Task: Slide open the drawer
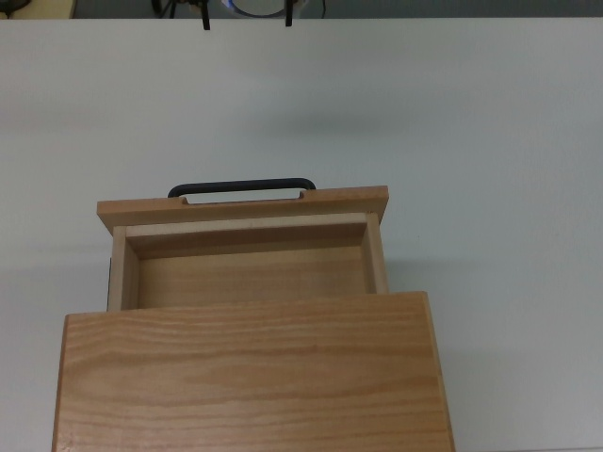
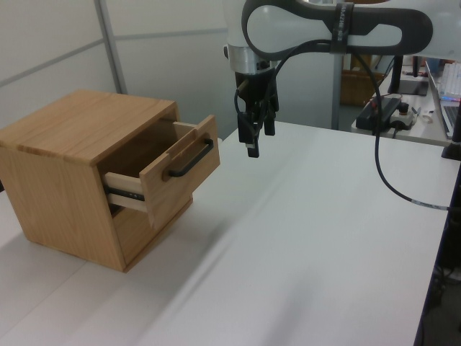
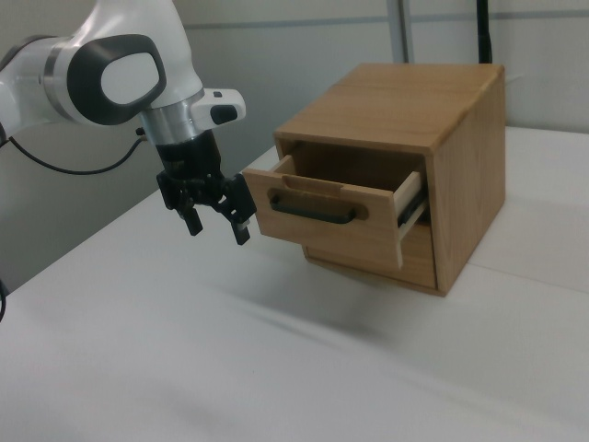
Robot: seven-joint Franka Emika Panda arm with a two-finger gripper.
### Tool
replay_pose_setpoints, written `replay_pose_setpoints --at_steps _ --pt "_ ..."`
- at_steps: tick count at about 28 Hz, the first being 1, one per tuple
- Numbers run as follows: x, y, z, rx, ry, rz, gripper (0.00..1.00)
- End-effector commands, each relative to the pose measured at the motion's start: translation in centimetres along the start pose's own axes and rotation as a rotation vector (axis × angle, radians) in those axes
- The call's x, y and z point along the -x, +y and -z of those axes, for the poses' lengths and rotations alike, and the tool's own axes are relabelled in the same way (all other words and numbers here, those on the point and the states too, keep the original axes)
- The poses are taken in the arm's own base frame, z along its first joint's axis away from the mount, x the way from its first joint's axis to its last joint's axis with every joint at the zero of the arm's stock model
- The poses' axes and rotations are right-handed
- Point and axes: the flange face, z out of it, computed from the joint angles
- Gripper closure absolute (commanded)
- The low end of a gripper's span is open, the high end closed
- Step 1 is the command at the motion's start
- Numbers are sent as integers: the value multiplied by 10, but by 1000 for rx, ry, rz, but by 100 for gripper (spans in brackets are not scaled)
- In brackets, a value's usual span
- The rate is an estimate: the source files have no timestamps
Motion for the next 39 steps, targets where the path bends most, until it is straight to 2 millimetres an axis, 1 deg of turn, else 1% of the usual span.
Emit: replay_pose_setpoints --at_steps 1,9,15,39 --pt "-2 -3 1 -17 33 -22 0" --pt "-2 -3 1 -15 35 -21 0" --pt "-5 -3 -4 -15 25 -20 0" --pt "-6 -8 -2 -8 39 -10 0"
